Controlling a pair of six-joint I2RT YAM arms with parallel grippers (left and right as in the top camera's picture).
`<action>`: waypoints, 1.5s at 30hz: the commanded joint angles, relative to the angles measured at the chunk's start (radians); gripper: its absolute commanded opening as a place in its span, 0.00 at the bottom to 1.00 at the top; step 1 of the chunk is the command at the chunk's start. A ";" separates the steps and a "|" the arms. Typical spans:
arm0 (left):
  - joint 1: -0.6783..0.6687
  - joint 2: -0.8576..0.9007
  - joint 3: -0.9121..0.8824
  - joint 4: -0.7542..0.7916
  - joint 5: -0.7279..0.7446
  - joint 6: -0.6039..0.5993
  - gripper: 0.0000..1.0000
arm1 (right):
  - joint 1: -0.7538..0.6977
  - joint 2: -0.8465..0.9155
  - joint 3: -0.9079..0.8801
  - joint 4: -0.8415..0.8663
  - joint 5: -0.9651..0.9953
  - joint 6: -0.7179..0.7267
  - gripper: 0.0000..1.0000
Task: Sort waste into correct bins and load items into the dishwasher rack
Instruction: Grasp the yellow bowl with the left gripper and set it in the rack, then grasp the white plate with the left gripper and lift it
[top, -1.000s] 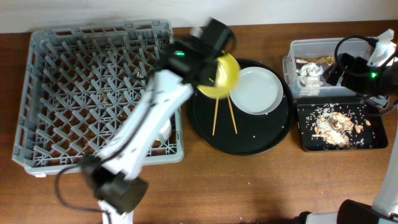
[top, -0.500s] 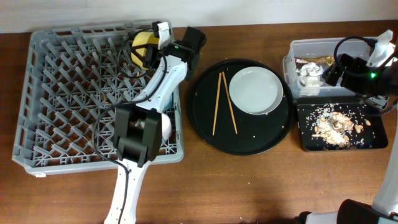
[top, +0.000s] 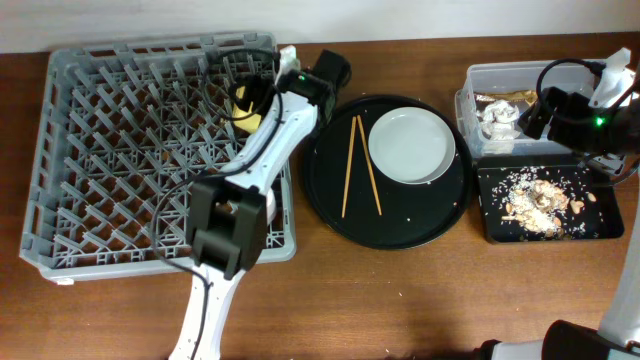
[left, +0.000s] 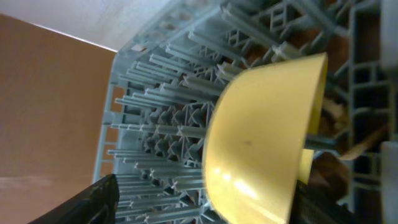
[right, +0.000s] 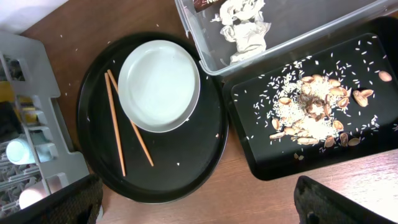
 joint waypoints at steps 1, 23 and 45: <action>0.002 -0.178 0.006 0.009 0.291 -0.002 0.99 | -0.001 0.003 0.002 -0.002 0.002 -0.004 0.99; -0.212 0.093 0.000 0.153 1.150 -0.356 0.48 | -0.001 0.003 0.002 -0.021 0.002 -0.004 0.99; -0.257 0.117 -0.002 0.176 1.019 -0.356 0.36 | -0.001 0.003 0.002 -0.034 0.002 -0.003 0.98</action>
